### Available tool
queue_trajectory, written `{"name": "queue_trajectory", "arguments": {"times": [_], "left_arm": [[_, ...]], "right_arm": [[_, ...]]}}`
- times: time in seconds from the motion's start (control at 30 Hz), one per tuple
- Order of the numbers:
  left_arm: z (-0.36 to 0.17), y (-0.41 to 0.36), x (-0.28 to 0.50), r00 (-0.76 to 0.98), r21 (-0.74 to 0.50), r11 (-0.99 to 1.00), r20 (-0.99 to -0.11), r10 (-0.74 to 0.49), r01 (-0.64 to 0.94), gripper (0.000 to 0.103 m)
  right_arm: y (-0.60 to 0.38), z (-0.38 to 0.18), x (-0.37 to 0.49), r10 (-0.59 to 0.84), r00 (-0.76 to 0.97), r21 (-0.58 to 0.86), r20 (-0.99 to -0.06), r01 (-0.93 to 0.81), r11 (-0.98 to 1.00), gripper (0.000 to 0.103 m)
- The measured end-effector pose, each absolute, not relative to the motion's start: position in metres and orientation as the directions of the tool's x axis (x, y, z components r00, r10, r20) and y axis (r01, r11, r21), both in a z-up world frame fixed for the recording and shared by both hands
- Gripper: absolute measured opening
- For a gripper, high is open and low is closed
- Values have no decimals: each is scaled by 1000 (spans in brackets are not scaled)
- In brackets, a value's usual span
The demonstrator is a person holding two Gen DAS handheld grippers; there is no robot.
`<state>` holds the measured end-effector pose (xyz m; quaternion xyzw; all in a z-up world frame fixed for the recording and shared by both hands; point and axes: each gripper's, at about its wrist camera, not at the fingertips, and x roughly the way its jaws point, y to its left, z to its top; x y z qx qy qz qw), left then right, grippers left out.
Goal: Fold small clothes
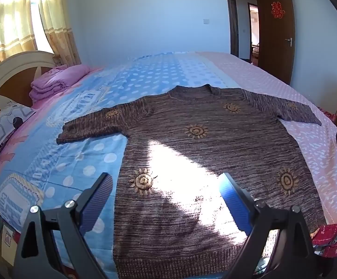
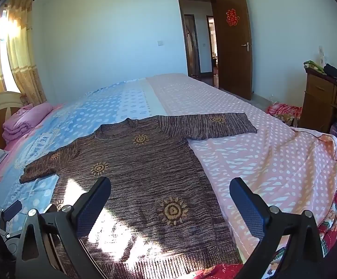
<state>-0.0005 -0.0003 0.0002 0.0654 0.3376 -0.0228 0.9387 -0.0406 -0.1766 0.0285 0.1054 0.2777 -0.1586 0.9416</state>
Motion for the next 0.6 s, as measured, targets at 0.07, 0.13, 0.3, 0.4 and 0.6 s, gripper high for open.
{"name": "queue_trajectory", "arguments": {"times": [0.07, 0.13, 0.3, 0.4, 0.6], "left_arm": [[0, -1, -1, 775, 117, 989, -632, 7, 87, 95], [-1, -6, -6, 775, 120, 989, -632, 7, 89, 95], [0, -4, 0, 773, 108, 990, -635, 0, 89, 95], [1, -2, 0, 773, 119, 989, -634, 7, 89, 95], [1, -2, -2, 774, 129, 987, -633, 11, 91, 95]], "right_arm": [[-177, 29, -41, -241, 796, 109, -556, 357, 928, 102], [-177, 29, -40, -240, 795, 109, -557, 356, 928, 102], [-176, 29, -40, -238, 796, 106, -556, 353, 930, 102], [-176, 29, -40, -239, 796, 106, -556, 353, 930, 102], [-175, 29, -40, -237, 796, 105, -557, 351, 930, 102]]}}
